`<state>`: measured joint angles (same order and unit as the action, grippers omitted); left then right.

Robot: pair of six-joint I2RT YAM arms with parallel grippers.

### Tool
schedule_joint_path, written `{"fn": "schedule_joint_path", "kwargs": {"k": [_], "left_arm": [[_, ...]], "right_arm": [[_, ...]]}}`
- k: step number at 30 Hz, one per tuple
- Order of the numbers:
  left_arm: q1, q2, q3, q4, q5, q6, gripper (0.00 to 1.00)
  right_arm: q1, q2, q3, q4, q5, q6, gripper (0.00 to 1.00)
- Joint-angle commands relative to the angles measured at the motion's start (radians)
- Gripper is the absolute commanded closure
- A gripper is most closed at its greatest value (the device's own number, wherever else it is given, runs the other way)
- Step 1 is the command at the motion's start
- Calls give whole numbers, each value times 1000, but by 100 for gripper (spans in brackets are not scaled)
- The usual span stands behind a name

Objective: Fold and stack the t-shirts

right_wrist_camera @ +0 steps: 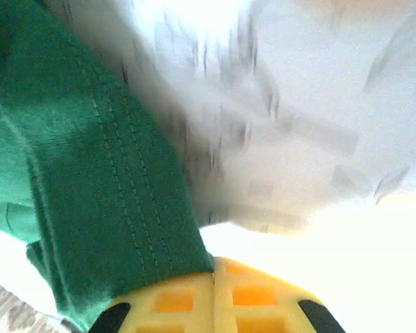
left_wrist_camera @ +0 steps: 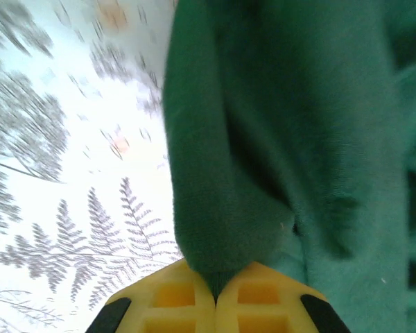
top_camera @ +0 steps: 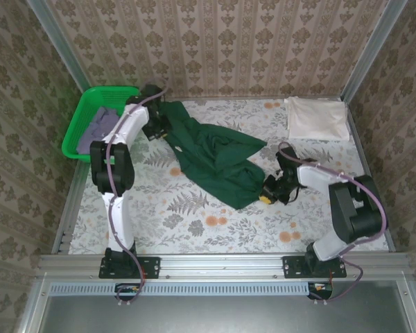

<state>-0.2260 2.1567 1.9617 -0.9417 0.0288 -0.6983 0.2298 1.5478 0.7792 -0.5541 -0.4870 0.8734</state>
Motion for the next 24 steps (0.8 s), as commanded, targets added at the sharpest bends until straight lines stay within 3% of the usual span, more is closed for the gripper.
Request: {"fn": "schedule_joint_path", "kwargs": {"k": [1,4,7,9,10,11,12,17,21,24], "left_arm": [[14,-38,80,-53,-60,21,100],[34,9,140,-86,-54,23,99],[56,88,226,-139,-24,35,95],[62,152,300,-198,12,51,86],[62,181,343,-246,15,55,73],[58,197,364,-284,9,56,63],[55,194,357,-296,3,60,60],[32,-12,59,-169,-43,60,32],[-26,-128,-124,-134,-8,69,31],[-108,-175,-248,-112,26,90,31]], "right_arm": [[88,-68,-88,60,-99,179,100],[192,-71,-116,93,-117,238,100],[220,-73,-114,48,-119,219,100],[226,-76,-120,58,-148,211,79],[226,-75,-114,49,-167,202,65],[226,-81,-101,36,-173,184,59],[226,-98,-88,24,-167,167,55],[165,-259,8,-60,23,103,43],[63,-252,106,-77,152,30,43],[37,-103,255,-113,201,-69,45]]}}
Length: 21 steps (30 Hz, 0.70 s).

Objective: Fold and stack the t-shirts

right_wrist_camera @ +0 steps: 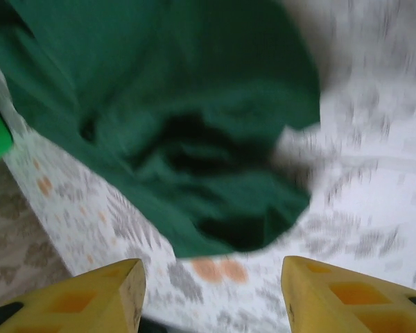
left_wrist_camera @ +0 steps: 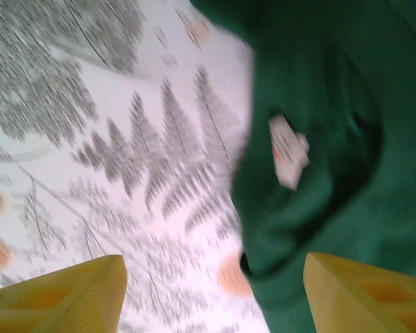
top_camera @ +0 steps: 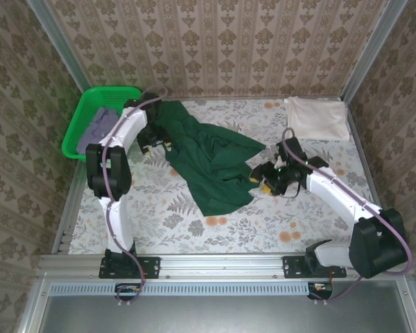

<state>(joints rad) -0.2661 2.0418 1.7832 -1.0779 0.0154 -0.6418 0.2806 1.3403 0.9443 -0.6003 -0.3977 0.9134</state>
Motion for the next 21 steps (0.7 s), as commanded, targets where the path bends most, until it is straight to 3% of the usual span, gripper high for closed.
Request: {"fn": "schedule_joint_path", "kwargs": {"k": [1,8,13,17,21], "left_arm": [[-91,-74,-123,40,58,29,32],[-160,-93,-356,242,264,-45,31],[-184,-43,-339,272,268,-56,32],[-185,-1,-348,250,176,-57,41],[-185,36,-350,226,116,-36,75]], "right_arm": [[-8,166,160,-87,126,-141,45],[55,458,451,-85,179,-166,44],[113,615,576,-103,198,-169,43],[129,729,635,-108,196,-140,43],[132,786,663,-88,198,-118,47]]}}
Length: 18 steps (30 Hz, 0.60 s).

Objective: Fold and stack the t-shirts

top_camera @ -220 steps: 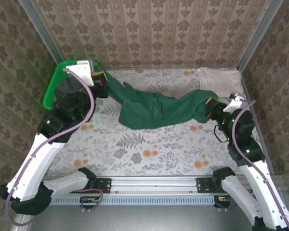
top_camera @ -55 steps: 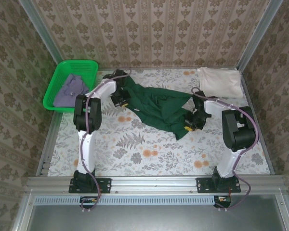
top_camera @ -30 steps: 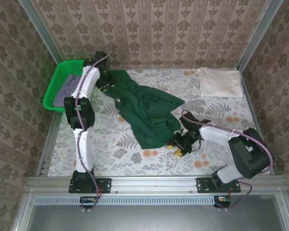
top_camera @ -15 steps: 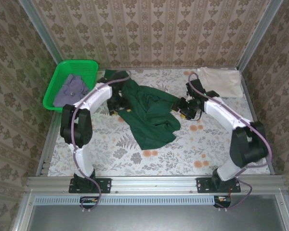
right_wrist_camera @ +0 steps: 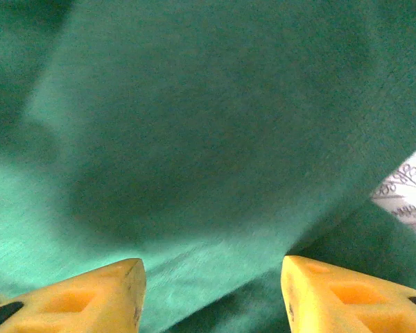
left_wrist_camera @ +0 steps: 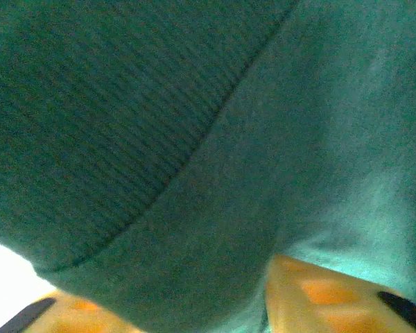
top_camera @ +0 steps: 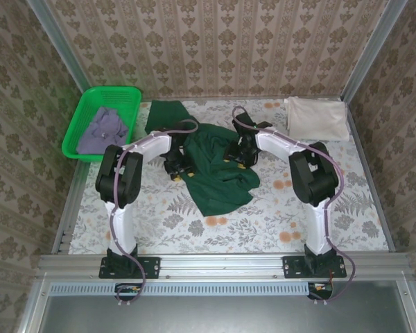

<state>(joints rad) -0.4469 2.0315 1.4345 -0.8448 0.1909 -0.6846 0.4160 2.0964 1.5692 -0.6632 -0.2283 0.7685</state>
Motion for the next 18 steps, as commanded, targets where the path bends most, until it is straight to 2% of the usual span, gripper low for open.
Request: {"fn": "schedule_joint_path", "kwargs": {"k": [1,4,6,8,13,18], "left_arm": [[-3,44,-5,-11,-77,11,82],[9,21,-18,-36,-144,23,98],[30,1,-32,-58,-165,29,100],[51,-27,-51,-86,-189,40,100],[102,-133,-143,-123,-253,57,100],[174,-241,-235,-143,-289,59,100]], "right_arm": [[-2,38,45,-23,27,29,49],[-2,68,69,-49,52,27,68],[-9,74,66,-52,65,26,82],[-16,57,48,-48,78,22,90],[-61,-53,-70,-29,115,24,99],[-137,-210,-265,24,112,22,100]]}}
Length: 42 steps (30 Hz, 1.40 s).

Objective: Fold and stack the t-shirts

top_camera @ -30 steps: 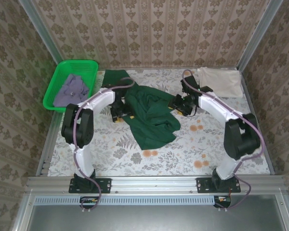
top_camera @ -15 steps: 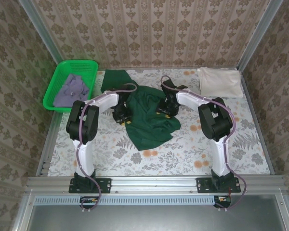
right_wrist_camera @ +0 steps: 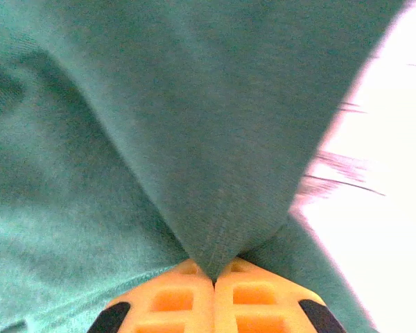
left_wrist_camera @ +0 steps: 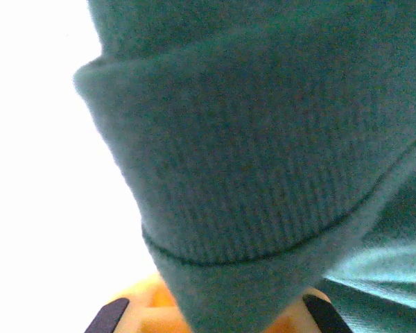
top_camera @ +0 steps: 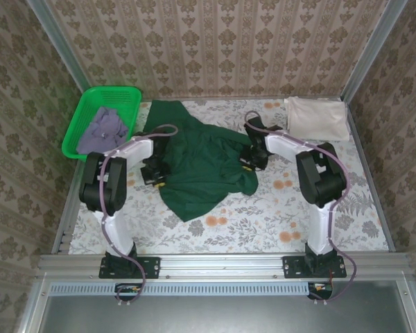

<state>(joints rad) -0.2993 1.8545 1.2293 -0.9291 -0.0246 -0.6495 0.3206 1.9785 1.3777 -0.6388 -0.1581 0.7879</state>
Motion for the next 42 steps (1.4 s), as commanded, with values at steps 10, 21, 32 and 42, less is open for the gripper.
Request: {"fn": "schedule_joint_path", "kwargs": {"k": [10,21,32,42], "left_arm": [[172,-166,-93,-73,-101,59,100],[189,-167,-3,-105,-89,102,90],[47,-139,285,-133,-73,170,45],[-92,172,544,-43,49,147,46]], "right_arm": [[-229,-297,-307,-29,69,-35,100],[-365,-466,-394,-65,141,-35,95],[-365,-505,-316,-145,328,36,48],[-359,-368,-262,-30,293,-48,51]]}}
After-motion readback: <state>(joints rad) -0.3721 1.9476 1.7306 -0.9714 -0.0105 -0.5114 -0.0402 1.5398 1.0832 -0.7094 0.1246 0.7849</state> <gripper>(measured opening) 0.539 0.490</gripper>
